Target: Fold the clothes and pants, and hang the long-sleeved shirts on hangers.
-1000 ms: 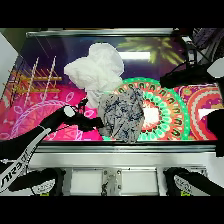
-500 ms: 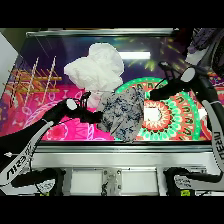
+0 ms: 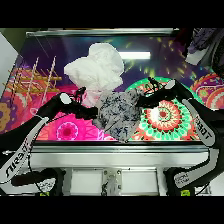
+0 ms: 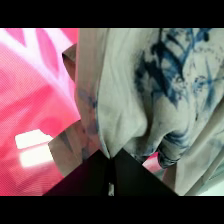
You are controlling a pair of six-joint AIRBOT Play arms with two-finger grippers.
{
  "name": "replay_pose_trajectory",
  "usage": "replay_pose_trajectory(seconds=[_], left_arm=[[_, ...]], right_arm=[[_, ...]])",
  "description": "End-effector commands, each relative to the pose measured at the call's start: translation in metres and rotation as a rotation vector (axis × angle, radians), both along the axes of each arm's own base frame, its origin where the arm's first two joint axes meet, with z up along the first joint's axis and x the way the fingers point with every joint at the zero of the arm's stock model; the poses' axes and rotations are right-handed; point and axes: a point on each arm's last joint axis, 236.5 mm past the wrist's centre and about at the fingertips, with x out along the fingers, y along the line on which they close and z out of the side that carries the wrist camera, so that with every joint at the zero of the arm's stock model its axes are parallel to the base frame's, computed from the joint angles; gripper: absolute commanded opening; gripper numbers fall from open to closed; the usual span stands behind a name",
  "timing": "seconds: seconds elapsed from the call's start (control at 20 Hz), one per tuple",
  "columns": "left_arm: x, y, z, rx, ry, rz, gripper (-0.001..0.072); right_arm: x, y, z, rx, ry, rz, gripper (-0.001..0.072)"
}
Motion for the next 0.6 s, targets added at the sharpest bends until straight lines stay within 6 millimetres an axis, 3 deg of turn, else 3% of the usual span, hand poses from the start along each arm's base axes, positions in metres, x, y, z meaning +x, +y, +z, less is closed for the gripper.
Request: replay_pose_trajectory(seconds=[0.0, 0.1, 0.15, 0.2, 0.3, 0.4, 0.45, 0.55], left_arm=[[0.007, 0.003, 0.008, 0.010, -0.019, -0.014, 0.0014], [0.029, 0.020, 0.040, 0.061, -0.105, -0.050, 0.0014], [0.046, 0.030, 0.074, 0.070, -0.181, -0.049, 0.0014], [0.061, 0.040, 0.115, 0.072, -0.273, -0.036, 0.0014], [0.081, 0.058, 0.220, 0.041, -0.494, 0.013, 0.0014], [0.076, 0.073, 0.324, 0.019, -0.736, 0.059, 0.0014], [0.065, 0.077, 0.370, 0.009, -0.848, 0.076, 0.0014], [0.032, 0.081, 0.434, -0.011, -1.010, 0.086, 0.0014]], right_arm=[[0.006, 0.006, 0.002, 0.030, -0.013, -0.020, 0.0013], [0.009, 0.005, 0.036, 0.036, -0.104, 0.052, 0.0012], [0.013, 0.002, 0.069, 0.039, -0.181, 0.098, 0.0012], [0.016, 0.000, 0.109, 0.042, -0.259, 0.131, 0.0012], [0.018, -0.004, 0.205, 0.036, -0.468, 0.148, 0.0012], [0.003, -0.006, 0.306, 0.023, -0.716, 0.133, 0.0012], [-0.011, -0.005, 0.353, 0.026, -0.838, 0.112, 0.0012], [-0.049, -0.008, 0.425, 0.030, -1.034, 0.068, 0.0012]])
